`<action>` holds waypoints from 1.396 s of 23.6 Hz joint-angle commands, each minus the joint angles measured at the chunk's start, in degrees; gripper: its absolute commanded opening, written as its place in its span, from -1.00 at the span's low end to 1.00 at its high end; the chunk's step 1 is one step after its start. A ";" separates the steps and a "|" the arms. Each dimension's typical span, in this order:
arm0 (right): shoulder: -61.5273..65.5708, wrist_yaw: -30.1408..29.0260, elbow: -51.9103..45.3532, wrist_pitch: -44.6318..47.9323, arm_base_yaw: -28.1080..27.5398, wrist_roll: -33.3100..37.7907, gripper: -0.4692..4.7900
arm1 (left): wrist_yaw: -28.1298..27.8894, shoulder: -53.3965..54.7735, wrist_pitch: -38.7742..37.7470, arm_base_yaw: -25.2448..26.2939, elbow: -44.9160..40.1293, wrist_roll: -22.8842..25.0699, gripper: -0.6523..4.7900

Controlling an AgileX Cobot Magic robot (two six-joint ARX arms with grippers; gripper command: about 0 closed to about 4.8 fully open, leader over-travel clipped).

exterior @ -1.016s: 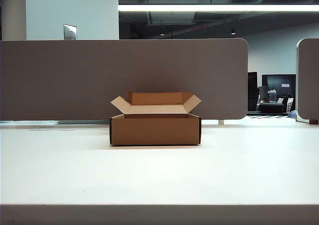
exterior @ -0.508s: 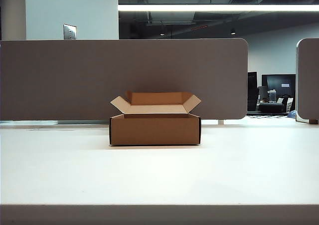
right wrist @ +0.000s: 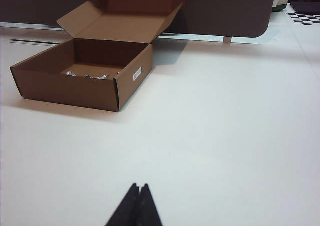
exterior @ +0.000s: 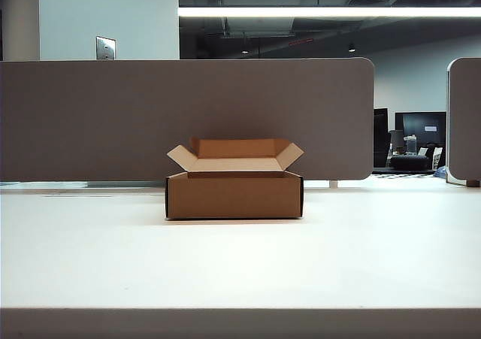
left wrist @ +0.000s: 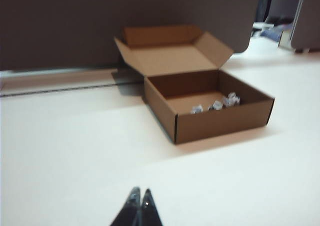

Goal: Pick up all the paper balls on the table and put them in the paper box.

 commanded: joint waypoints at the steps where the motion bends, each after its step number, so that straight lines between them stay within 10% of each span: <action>1: -0.15 0.26 -0.50 0.68 -0.09 -0.39 -0.83 | 0.46 0.04 1.16 0.28 -3.02 -0.15 -0.78; 12: -0.15 0.33 -0.50 2.80 -0.09 -2.03 -0.83 | 0.42 0.04 2.60 2.82 -3.76 0.00 -0.78; 23: -0.15 6.08 -0.50 2.73 -0.33 -3.58 -0.83 | 15.43 0.04 2.51 24.06 -3.72 -3.96 -0.78; 33: -0.15 6.10 -0.50 2.69 -0.20 -3.56 -0.82 | 13.29 0.04 -1.27 24.04 -3.72 -4.92 -0.77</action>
